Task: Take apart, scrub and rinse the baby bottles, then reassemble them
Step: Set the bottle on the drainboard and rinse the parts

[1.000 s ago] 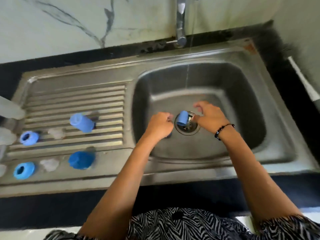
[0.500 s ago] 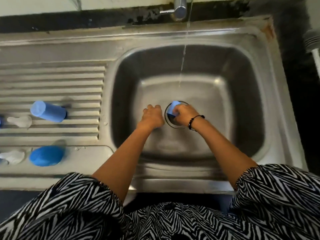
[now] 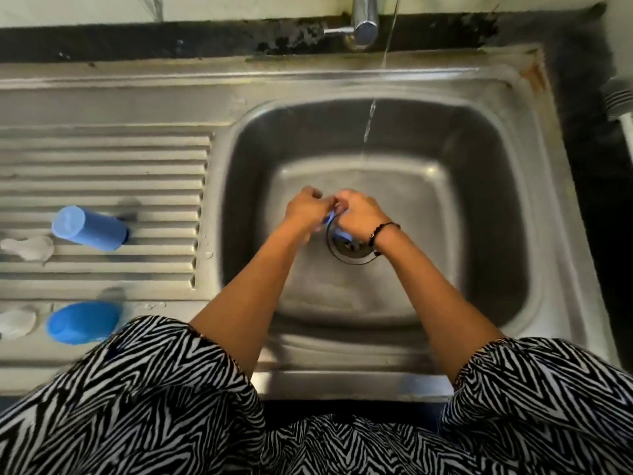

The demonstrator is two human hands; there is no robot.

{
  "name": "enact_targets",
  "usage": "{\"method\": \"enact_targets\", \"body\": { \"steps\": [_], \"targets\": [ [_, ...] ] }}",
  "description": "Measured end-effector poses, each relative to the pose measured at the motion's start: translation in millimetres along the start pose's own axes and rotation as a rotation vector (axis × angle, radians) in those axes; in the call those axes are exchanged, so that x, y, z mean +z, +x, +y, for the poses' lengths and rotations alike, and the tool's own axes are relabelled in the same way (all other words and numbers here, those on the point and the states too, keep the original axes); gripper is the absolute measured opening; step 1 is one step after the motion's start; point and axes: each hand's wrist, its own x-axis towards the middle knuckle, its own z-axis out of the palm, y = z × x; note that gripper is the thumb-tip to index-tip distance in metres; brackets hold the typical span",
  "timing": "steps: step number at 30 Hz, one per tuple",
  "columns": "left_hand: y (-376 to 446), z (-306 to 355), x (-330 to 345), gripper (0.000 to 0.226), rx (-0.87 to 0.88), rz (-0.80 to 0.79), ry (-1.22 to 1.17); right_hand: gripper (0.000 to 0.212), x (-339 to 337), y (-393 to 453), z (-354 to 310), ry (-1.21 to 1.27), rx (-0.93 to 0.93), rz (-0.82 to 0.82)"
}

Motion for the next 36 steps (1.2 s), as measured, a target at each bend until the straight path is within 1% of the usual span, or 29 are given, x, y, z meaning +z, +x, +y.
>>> {"method": "enact_targets", "body": {
  "steps": [1,2,4,5,8,12,14,16,18,19,20,22,23,27,29,31,33,34,35,36],
  "targets": [
    [1,15,-1,0.013,-0.034,-0.042,-0.194,0.039,-12,0,-4,0.048,-0.019,0.045],
    [1,29,-3,0.002,-0.070,-0.074,-0.355,0.041,-23,1,-7,0.090,-0.042,0.097],
    [-2,56,-4,0.017,-0.115,-0.137,-0.607,0.045,-43,4,-10,0.104,-0.095,0.208],
    [-5,69,-4,0.020,-0.117,-0.182,-0.701,0.047,-51,6,-11,0.078,-0.113,0.251],
    [-7,91,3,0.018,-0.130,-0.261,-0.873,0.053,-69,15,-13,-0.006,-0.172,0.302],
    [-8,103,11,0.020,-0.118,-0.302,-1.010,0.046,-77,23,-13,0.065,-0.224,0.405],
    [-9,107,12,0.023,-0.071,-0.297,-1.038,0.040,-77,25,-16,0.112,-0.227,0.495],
    [-10,112,13,0.028,0.009,-0.281,-1.020,0.028,-77,26,-20,0.176,-0.223,0.600],
    [-13,118,11,0.027,0.094,-0.251,-0.953,0.014,-77,27,-24,0.261,-0.213,0.672],
    [-15,122,9,0.026,0.125,-0.224,-0.902,0.009,-76,28,-25,0.305,-0.219,0.682],
    [-18,128,7,0.028,0.154,-0.202,-0.855,0.010,-77,29,-27,0.341,-0.241,0.693],
    [-20,139,3,0.031,0.180,-0.176,-0.782,0.026,-77,31,-28,0.395,-0.299,0.682],
    [-22,145,0,0.031,0.175,-0.173,-0.745,0.029,-80,30,-30,0.429,-0.336,0.680],
    [-15,154,-10,0.027,0.018,-0.209,-0.730,0.019,-82,27,-23,0.470,-0.427,0.594],
    [-15,151,-6,0.029,0.079,-0.214,-0.674,0.024,-81,25,-21,0.572,-0.398,0.590],
    [-19,147,3,0.028,0.251,-0.158,-0.599,0.030,-82,28,-26,0.703,-0.304,0.625],
    [-22,141,9,0.023,0.420,-0.081,-0.566,0.025,-83,31,-33,0.730,-0.243,0.664],
    [-22,141,6,0.025,0.441,-0.050,-0.565,0.023,-82,30,-37,0.715,-0.258,0.672],
    [-21,144,-1,0.029,0.402,-0.036,-0.581,0.021,-81,27,-42,0.681,-0.284,0.668],
    [-21,148,-9,0.033,0.294,-0.054,-0.609,0.020,-79,23,-43,0.606,-0.317,0.656]
  ]
}}
